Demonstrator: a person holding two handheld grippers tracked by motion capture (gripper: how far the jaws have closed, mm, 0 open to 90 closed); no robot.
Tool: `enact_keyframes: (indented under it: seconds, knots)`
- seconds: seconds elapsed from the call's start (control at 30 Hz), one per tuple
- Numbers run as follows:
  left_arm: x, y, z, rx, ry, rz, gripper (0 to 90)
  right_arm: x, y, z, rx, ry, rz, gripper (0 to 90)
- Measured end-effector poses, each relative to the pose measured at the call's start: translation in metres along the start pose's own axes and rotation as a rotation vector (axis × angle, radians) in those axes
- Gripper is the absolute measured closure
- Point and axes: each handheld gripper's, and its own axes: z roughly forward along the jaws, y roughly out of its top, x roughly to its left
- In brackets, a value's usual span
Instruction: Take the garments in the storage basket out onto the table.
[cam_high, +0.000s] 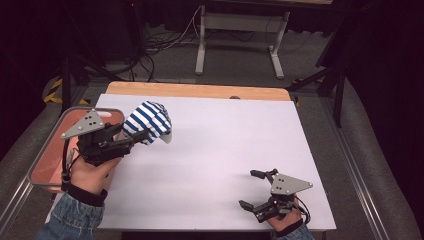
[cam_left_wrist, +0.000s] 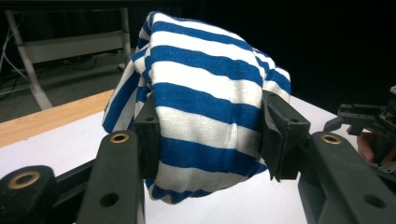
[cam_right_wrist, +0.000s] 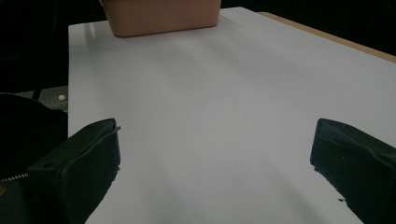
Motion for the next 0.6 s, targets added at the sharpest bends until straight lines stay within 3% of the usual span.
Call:
enact_keyframes:
  seconds: [0.43,0.6]
  knots:
    - [-0.02,-0.009,0.03,0.009,-0.09,0.02,50.2,-0.001,0.0,0.0,0.0,0.0,0.001,2.1]
    - [-0.025,-0.019,0.043,-0.01,-0.132,0.002,50.1,-0.001,0.0,-0.001,0.001,0.0,0.0,2.1]
